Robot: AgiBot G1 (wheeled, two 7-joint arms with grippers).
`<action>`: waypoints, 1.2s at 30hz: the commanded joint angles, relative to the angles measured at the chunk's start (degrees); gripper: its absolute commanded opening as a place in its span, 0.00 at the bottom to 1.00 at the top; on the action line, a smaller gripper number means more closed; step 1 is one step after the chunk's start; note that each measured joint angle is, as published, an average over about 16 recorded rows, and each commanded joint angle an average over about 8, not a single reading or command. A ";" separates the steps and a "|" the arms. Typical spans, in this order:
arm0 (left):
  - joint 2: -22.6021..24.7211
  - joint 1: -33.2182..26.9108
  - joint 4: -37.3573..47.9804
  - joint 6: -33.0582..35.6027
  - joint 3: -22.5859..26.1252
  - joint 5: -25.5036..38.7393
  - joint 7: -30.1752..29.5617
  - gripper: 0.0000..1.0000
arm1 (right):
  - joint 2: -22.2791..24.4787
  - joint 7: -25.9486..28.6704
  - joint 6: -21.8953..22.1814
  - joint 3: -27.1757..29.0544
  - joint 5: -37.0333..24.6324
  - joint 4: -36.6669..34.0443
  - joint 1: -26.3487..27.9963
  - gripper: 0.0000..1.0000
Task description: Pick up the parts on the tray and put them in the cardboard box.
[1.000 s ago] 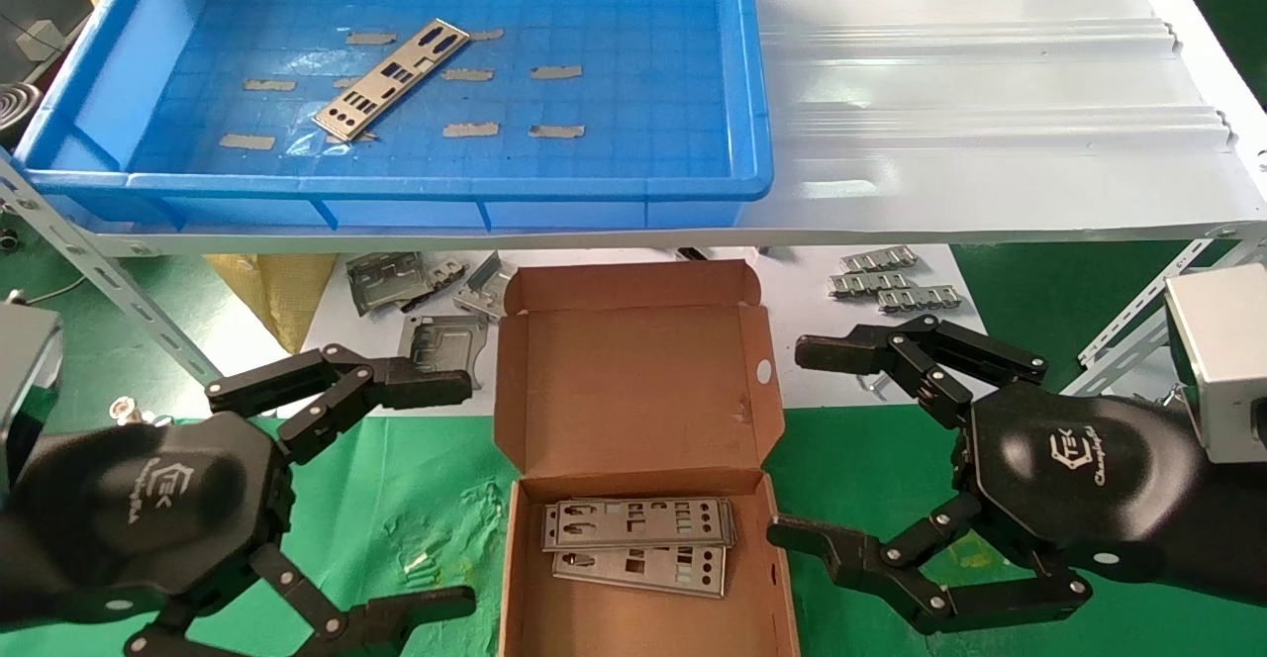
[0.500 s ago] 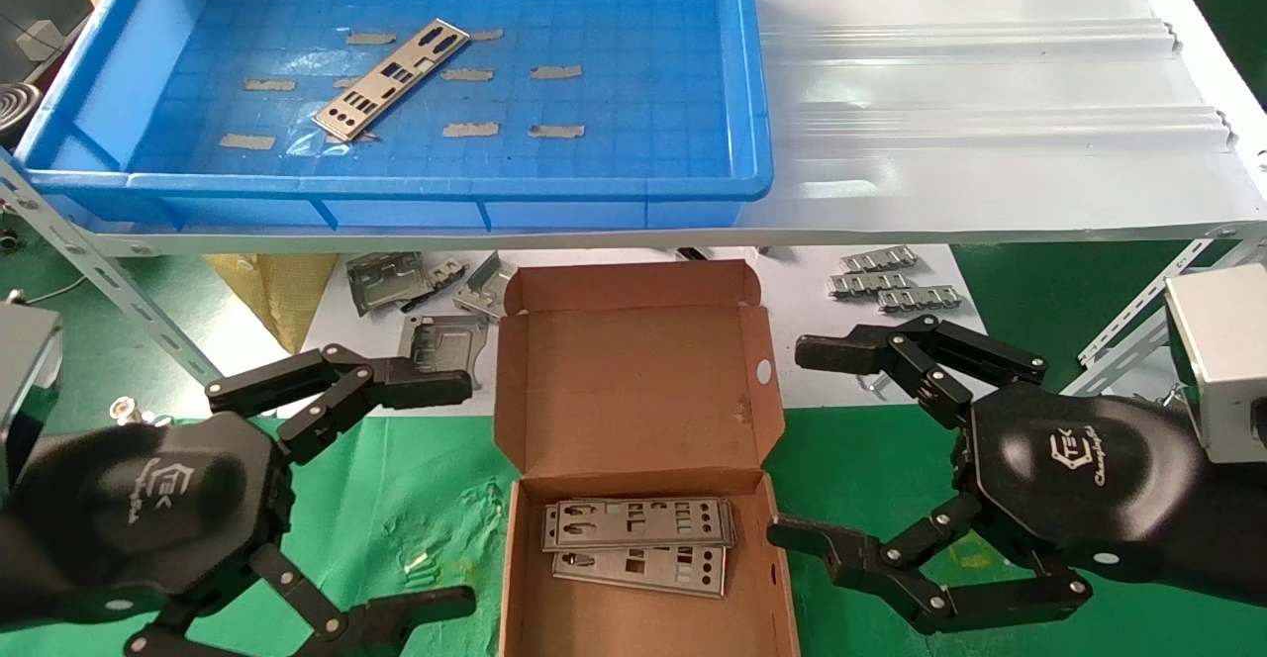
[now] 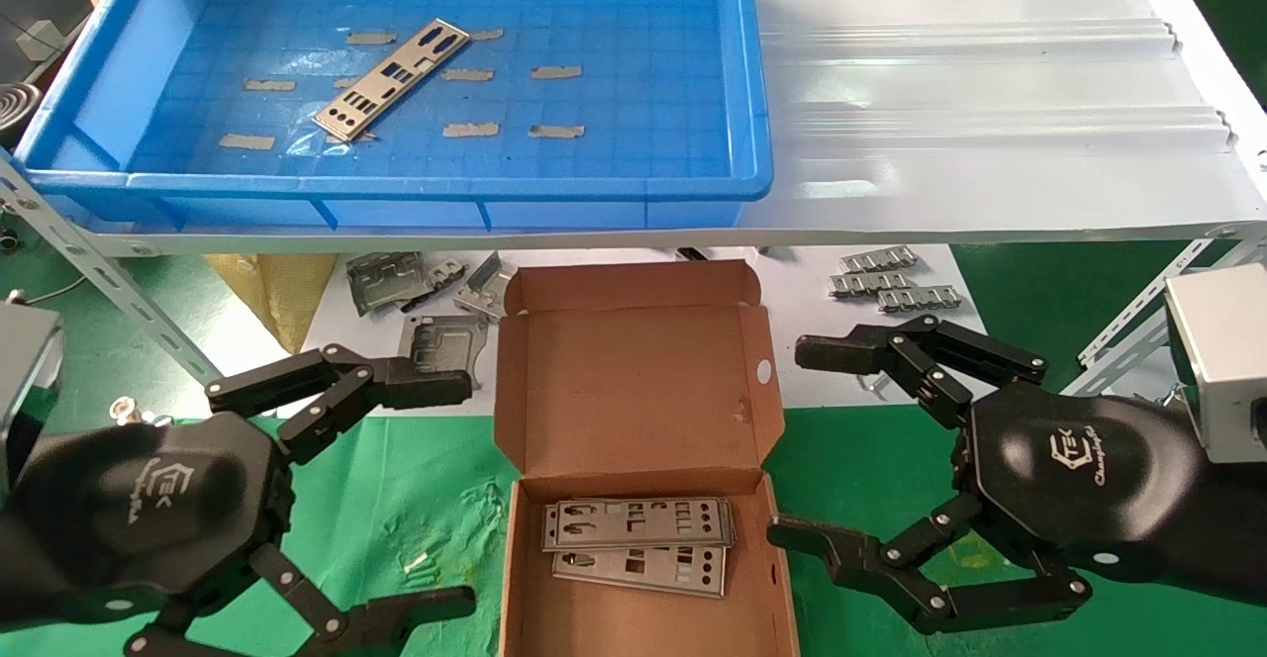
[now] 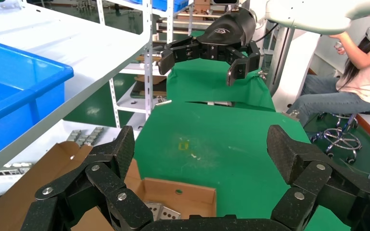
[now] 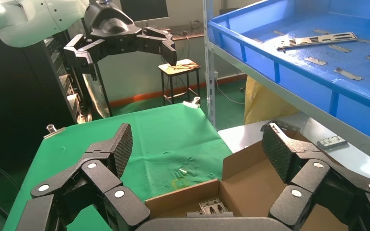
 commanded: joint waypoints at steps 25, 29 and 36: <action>0.00 0.00 0.00 0.00 0.00 0.00 0.00 1.00 | 0.00 0.00 0.00 0.00 0.00 0.00 0.00 1.00; 0.00 0.00 0.00 0.00 0.00 0.00 0.00 1.00 | 0.00 0.00 0.00 0.00 0.00 0.00 0.00 1.00; 0.00 0.00 0.00 0.00 0.00 0.00 0.00 1.00 | 0.00 0.00 0.00 0.00 0.00 0.00 0.00 1.00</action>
